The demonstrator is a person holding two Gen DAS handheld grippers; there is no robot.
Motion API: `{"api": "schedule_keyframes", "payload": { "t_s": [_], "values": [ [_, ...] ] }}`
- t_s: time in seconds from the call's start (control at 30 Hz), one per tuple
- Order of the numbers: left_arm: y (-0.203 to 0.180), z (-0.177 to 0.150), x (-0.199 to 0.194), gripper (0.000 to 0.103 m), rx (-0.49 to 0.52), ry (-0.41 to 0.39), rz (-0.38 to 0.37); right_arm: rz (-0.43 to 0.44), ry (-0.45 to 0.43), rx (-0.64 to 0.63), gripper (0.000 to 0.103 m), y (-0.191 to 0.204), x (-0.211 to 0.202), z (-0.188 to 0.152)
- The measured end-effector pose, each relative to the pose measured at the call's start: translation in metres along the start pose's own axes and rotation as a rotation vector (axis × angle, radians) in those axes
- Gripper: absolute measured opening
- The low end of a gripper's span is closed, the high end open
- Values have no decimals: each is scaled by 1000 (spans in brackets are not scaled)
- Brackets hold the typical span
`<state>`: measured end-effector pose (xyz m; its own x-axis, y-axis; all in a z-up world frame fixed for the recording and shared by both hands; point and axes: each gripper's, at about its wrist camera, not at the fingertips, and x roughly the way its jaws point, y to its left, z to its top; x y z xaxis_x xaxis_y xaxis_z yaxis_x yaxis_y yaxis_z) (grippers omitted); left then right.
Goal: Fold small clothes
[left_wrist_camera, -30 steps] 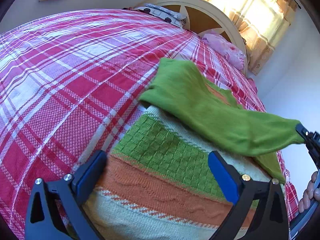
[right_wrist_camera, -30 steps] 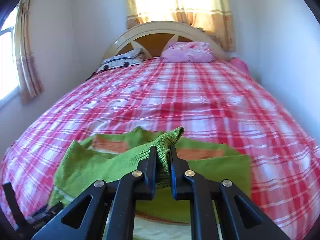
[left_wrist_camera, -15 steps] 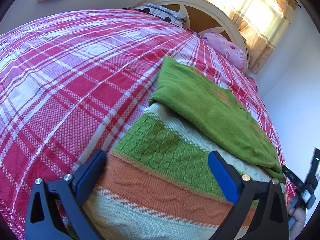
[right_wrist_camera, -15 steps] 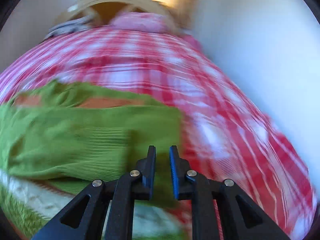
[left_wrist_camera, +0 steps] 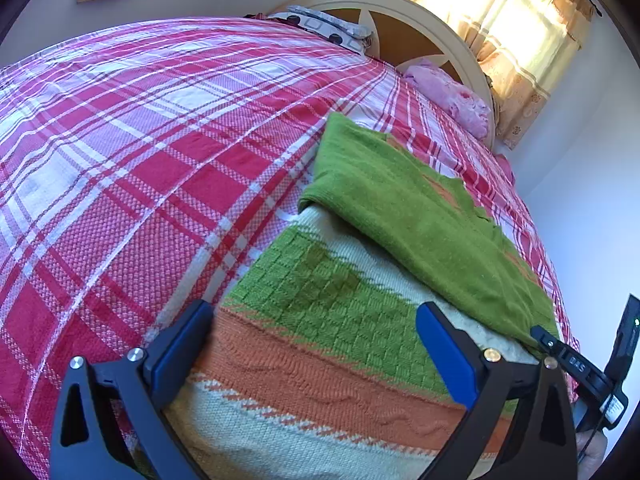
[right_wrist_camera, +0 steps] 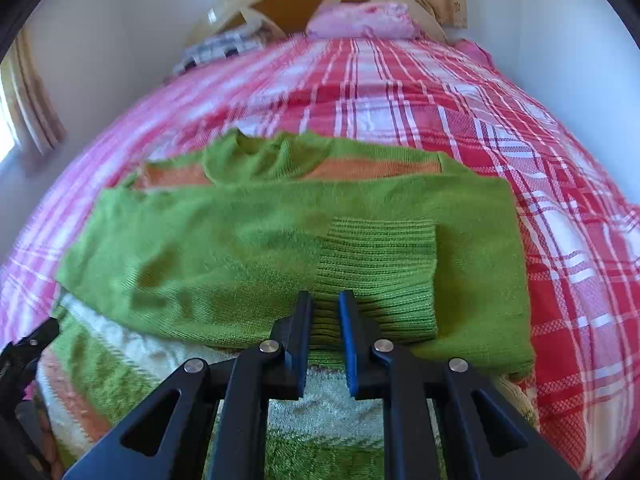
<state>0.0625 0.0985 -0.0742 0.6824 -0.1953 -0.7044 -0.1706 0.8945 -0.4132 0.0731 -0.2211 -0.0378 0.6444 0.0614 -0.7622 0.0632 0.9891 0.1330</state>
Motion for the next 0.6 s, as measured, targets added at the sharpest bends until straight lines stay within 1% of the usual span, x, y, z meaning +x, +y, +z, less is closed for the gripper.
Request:
{"api": "schedule_keyframes", "payload": {
  "t_s": [0.07, 0.13, 0.17, 0.2, 0.27, 0.33, 0.4, 0.47, 0.5, 0.6],
  "values": [
    [1, 0, 0, 103, -1, 1, -3, -5, 14, 6, 14, -9, -6, -2],
    [1, 0, 0, 103, 0, 3, -2, -32, 21, 37, 15, -22, -20, -5],
    [0, 0, -1, 103, 1, 3, -3, -51, 10, 70, 15, -28, -34, -7],
    [1, 1, -1, 103, 0, 4, -6, -42, -32, 102, 15, -37, -54, -13],
    [1, 1, -1, 103, 2, 6, -6, -26, -93, 120, 16, -49, -83, -23],
    [-1, 1, -1, 103, 15, 13, -7, -43, -126, 108, 25, -58, -112, -39],
    [-2, 2, -3, 103, 37, 29, -37, -36, -135, 77, 25, -64, -134, -58],
    [-3, 2, -11, 103, 83, 54, -84, -22, -143, 58, 25, -69, -156, -77],
    [-2, 0, -24, 103, 121, 56, -102, -9, -147, 52, 25, -73, -165, -85],
    [4, -12, -65, 103, 220, 2, -144, 20, -148, 21, 26, -81, -193, -108]
  ]
}}
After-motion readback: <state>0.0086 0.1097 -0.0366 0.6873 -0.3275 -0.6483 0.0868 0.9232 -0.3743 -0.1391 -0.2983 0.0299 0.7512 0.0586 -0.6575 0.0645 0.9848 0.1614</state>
